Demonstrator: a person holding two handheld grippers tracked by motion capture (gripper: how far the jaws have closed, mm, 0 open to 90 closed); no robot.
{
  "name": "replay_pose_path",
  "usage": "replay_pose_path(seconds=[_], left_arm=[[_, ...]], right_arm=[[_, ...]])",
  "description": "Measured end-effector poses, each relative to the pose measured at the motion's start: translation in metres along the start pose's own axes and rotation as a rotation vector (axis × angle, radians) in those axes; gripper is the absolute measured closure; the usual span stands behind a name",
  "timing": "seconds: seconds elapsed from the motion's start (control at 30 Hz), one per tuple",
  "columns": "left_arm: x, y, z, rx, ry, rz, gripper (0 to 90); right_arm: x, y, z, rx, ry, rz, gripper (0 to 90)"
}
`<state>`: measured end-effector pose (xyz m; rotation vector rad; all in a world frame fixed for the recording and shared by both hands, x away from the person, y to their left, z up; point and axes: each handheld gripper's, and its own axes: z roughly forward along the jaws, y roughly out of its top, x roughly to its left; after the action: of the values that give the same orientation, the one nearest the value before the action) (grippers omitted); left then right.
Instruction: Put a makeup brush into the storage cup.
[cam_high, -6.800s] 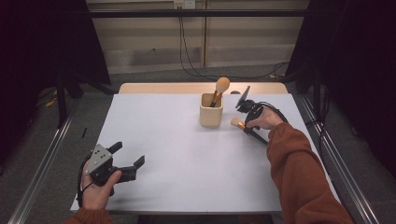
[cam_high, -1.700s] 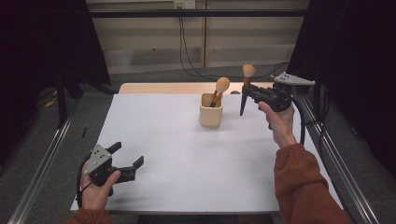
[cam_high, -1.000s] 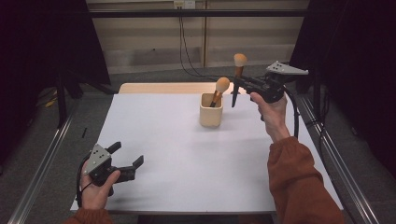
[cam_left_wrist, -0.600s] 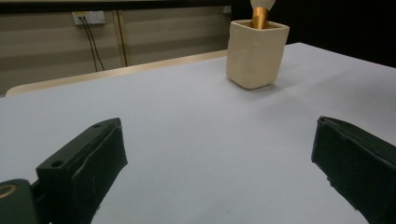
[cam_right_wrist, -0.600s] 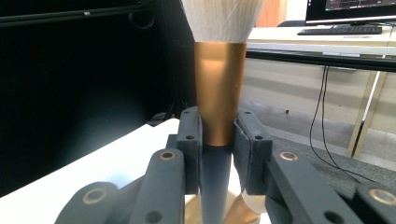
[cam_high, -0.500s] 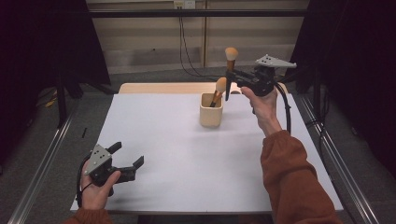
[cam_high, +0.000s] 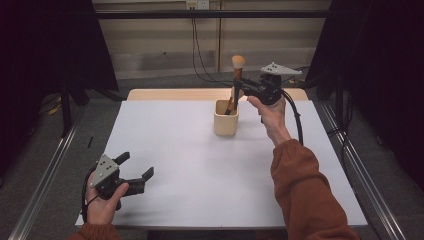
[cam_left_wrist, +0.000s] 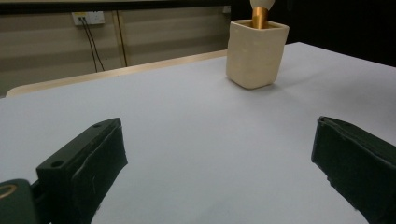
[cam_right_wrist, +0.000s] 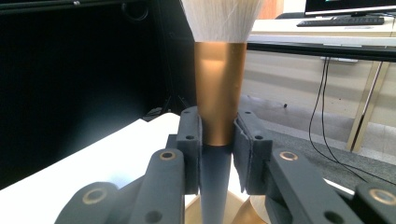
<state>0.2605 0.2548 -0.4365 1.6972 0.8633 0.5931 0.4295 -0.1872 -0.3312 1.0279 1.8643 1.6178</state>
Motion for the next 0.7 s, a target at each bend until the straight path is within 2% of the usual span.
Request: replay_pose_path(seconds=[0.23, 0.6, 0.7], left_arm=[[0.000, 0.000, 0.000, -0.001, -0.001, 0.000, 2.7], [0.001, 0.000, -0.001, 0.004, 0.002, 0.015, 2.7], [0.000, 0.000, 0.000, 0.000, 0.000, 0.005, 2.7]], right_arm=[[-0.002, -0.007, 0.010, 0.012, -0.009, -0.013, 74.4], [-0.006, -0.017, 0.015, 0.023, -0.018, -0.015, 74.3], [-0.005, -0.020, 0.017, 0.028, -0.018, -0.019, 74.4]])
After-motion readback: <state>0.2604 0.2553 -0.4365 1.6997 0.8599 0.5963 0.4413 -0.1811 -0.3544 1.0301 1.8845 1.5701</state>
